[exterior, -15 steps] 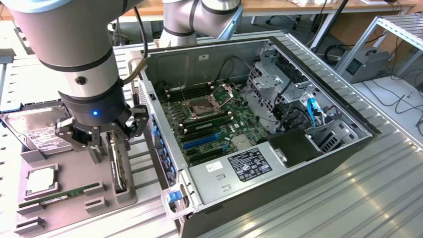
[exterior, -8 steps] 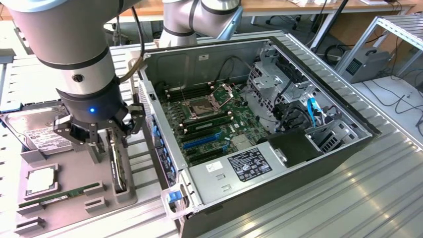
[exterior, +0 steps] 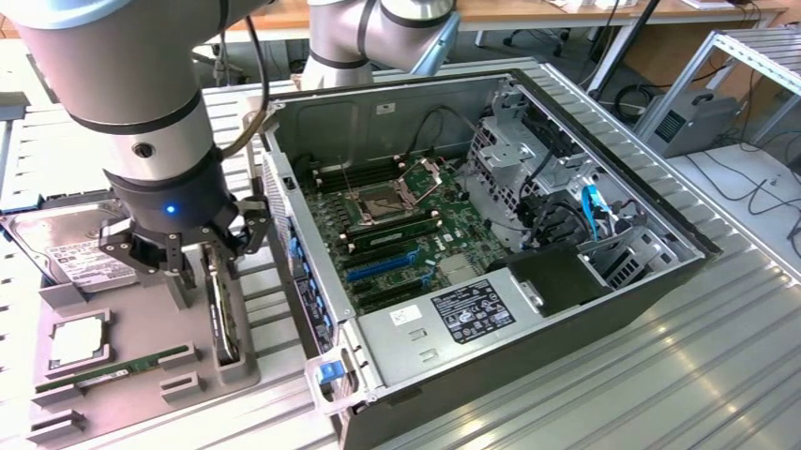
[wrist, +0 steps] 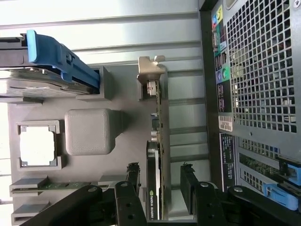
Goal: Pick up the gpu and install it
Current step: 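Pick up the gpu and move the gpu toward the slot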
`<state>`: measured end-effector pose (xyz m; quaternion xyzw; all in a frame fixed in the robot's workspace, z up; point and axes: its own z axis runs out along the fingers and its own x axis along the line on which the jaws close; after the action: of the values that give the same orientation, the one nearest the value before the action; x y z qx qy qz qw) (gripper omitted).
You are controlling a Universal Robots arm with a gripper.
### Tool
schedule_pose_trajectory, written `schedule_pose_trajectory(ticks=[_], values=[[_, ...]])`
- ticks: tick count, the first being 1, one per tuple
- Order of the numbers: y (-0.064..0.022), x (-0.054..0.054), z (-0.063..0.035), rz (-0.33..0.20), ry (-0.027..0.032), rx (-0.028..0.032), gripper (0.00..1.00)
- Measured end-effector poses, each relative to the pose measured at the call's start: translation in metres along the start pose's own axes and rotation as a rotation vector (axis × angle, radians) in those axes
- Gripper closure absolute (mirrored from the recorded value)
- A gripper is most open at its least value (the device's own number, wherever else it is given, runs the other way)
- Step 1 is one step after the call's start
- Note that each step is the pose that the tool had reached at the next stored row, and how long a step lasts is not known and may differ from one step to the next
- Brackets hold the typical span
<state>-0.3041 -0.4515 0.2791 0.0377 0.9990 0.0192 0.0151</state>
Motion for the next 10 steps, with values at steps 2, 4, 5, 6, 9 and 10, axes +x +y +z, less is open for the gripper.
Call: schedule_pose_trajectory(ticks=[2, 4, 5, 6, 9, 10], values=[[0.0001, 0.0011, 0.0016, 0.0, 0.0001, 0.0001, 0.52], [0.0001, 0.0019, 0.0037, 0.0, -0.0001, -0.0001, 0.52], [0.0001, 0.002, 0.0046, 0.0, 0.0, -0.0001, 0.52], [0.0001, 0.0021, 0.0054, 0.0, 0.0001, 0.0, 0.52], [0.0, 0.0022, 0.0078, 0.0, 0.0001, 0.0, 0.52], [0.0, 0.0022, 0.0088, 0.0, 0.0001, 0.0, 0.52]])
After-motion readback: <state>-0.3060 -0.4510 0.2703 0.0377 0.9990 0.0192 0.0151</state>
